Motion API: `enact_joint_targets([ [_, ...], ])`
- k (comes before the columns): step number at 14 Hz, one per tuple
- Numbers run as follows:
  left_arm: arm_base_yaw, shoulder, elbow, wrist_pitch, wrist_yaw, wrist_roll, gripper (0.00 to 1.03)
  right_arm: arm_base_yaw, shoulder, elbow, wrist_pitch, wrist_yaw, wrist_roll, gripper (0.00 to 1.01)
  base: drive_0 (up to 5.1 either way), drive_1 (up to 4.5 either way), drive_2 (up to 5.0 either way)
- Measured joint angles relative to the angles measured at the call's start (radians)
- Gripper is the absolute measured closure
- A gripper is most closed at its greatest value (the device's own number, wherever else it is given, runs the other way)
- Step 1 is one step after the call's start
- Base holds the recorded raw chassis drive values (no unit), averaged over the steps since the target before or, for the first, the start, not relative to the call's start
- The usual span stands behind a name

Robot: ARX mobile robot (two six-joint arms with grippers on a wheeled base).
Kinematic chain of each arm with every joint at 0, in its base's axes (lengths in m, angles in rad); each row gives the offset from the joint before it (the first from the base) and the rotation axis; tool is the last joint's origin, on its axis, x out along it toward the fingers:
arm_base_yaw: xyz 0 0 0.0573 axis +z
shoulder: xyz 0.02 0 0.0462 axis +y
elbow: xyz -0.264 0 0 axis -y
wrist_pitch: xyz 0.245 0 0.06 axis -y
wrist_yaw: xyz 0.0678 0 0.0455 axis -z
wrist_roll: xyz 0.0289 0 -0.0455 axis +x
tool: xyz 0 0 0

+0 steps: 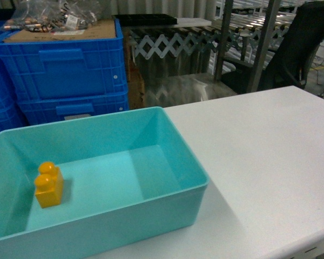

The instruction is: Pick red block from blue box to shelf

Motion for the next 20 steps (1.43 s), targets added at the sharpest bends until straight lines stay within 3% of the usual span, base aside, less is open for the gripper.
enact_joint_targets([
  [6,0.000,0.000,0.000,0.000,0.000,0.000,0.05,0.000,0.000,0.000,0.000,0.000,0.000,0.73,0.0,0.00,0.0],
  [20,0.000,0.000,0.000,0.000,0.000,0.000,0.05,0.000,0.000,0.000,0.000,0.000,0.000,0.73,-1.5,-1.53,-1.5],
])
